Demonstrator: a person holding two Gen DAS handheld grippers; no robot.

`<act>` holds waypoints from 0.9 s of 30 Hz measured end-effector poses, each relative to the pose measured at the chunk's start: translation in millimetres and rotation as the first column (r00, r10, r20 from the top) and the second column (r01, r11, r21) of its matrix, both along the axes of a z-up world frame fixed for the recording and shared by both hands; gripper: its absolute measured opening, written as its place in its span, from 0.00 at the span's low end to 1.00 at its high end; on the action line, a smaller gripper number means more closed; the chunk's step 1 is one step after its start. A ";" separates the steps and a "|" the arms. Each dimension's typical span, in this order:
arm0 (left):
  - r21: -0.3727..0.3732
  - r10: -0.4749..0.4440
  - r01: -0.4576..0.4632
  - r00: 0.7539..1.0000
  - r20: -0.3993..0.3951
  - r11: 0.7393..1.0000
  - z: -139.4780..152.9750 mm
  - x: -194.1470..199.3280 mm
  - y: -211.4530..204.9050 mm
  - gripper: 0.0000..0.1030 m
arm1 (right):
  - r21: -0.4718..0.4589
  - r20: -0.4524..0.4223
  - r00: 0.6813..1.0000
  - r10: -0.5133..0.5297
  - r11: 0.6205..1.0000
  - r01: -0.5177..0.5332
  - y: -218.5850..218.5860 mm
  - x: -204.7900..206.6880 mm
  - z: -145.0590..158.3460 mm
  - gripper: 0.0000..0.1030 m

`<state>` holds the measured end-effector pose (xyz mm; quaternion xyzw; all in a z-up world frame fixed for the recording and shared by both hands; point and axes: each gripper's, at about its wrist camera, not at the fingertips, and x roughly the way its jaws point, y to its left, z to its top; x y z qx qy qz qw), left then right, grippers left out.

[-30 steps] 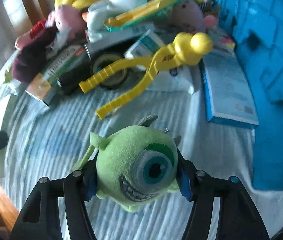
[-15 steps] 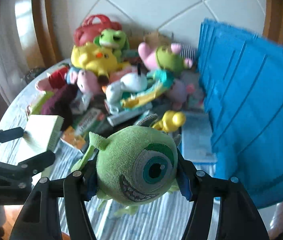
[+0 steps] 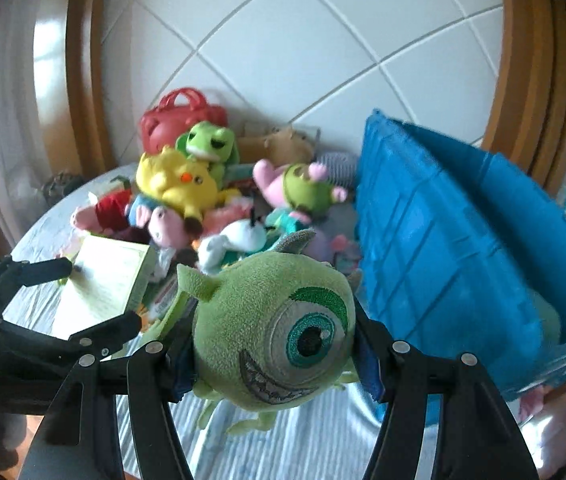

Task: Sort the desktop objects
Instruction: 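Carry card and monster plush into the blue crate and release both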

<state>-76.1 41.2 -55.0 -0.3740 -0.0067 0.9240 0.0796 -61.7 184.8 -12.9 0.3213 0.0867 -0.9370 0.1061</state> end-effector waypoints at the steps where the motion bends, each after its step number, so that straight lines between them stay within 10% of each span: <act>1: 0.001 -0.008 0.008 1.000 -0.011 1.000 4.6 -0.4 3.2 1.00 | -0.001 -0.013 1.000 -0.009 1.000 0.009 4.1 1.5 5.5 0.61; 18: -0.056 -0.182 0.175 0.965 -0.190 0.983 107.5 -64.6 155.6 1.00 | -0.002 -0.166 0.977 -0.136 0.990 0.138 157.4 -27.1 106.1 0.61; 27: -0.052 -0.258 0.256 0.964 -0.055 0.965 139.1 -181.6 314.3 1.00 | 0.060 0.017 0.992 -0.123 0.991 0.121 291.8 -147.6 123.5 0.62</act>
